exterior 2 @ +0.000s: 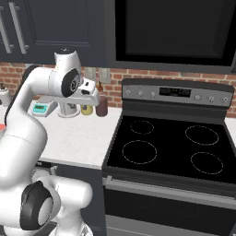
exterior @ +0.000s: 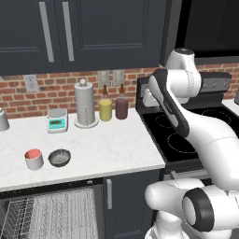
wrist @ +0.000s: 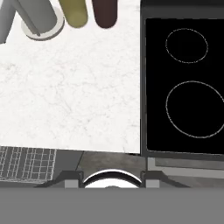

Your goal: Pick up the cup and bowl from the counter, place them in the dishwasher, and close the dishwasher door.

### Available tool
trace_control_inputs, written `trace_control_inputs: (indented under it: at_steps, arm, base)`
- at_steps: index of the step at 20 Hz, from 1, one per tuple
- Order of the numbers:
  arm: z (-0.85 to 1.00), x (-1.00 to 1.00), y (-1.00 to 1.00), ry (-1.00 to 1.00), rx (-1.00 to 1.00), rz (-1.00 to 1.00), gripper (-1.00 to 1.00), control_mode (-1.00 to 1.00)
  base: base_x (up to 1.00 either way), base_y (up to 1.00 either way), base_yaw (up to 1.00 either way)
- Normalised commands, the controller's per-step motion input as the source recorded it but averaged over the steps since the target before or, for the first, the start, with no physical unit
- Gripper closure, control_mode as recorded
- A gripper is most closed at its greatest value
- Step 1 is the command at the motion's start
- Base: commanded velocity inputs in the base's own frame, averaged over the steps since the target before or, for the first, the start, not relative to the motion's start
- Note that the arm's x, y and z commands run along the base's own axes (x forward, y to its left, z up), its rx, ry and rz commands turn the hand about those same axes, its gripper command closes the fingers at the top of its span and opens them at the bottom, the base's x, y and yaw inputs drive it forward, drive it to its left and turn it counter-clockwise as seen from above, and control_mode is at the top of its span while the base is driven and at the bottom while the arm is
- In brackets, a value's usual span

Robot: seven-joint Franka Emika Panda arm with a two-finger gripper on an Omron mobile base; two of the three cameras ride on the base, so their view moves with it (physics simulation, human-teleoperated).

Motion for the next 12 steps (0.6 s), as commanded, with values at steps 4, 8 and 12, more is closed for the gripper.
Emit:
trace_control_inputs:
  at_steps: [4, 8, 12]
  arm:
    - [0.0, -0.25, 0.0, 0.0, 0.0, 0.0, -1.0, -1.0]
    - [0.0, -0.61, 0.0, 0.0, 0.0, 0.03, -1.0, -1.0]
    - [-0.06, -0.49, 0.06, 0.0, 0.0, 0.05, -1.0, -1.0]
  base:
    - [0.0, 0.0, 0.0]
    - [0.0, 0.0, 0.0]
    - [0.0, 0.0, 0.0]
